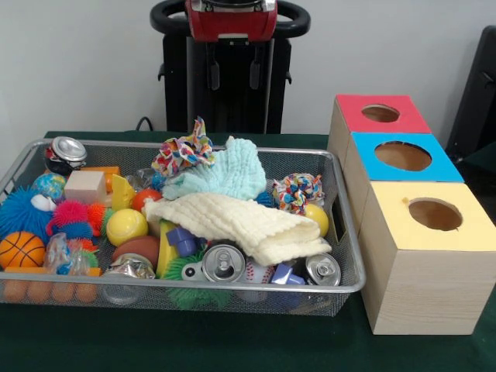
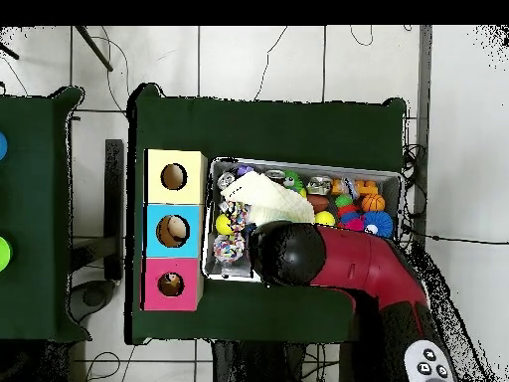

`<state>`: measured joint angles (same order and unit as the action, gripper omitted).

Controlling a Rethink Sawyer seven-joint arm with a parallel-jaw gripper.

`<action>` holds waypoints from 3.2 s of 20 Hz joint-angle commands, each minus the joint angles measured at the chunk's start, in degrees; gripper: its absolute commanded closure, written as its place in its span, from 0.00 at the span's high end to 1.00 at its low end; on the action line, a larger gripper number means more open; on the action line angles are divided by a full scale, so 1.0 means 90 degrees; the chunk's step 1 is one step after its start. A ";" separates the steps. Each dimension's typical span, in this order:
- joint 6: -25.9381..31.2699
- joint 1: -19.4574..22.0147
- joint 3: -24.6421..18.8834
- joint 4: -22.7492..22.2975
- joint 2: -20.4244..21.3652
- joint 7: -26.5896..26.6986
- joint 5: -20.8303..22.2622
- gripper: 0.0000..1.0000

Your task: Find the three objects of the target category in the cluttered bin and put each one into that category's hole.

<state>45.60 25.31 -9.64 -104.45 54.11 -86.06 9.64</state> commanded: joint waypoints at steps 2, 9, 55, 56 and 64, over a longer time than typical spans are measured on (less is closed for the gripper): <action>0.0298 0.0002 -0.0058 0.0329 -0.0034 -0.0841 -0.0271 1.00; 0.0240 -0.0012 -0.0049 0.0360 -0.0100 -0.0823 -0.0282 1.00; 0.0522 0.2099 -0.1683 0.3436 -0.3407 0.1905 0.1661 1.00; 0.0501 0.2092 -0.1709 0.3486 -0.3463 0.1872 0.1695 1.00; 0.0180 0.2262 -0.1928 0.3400 -0.3674 0.1630 0.1912 1.00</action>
<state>51.18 43.94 -21.46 -74.12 23.63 -85.27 23.94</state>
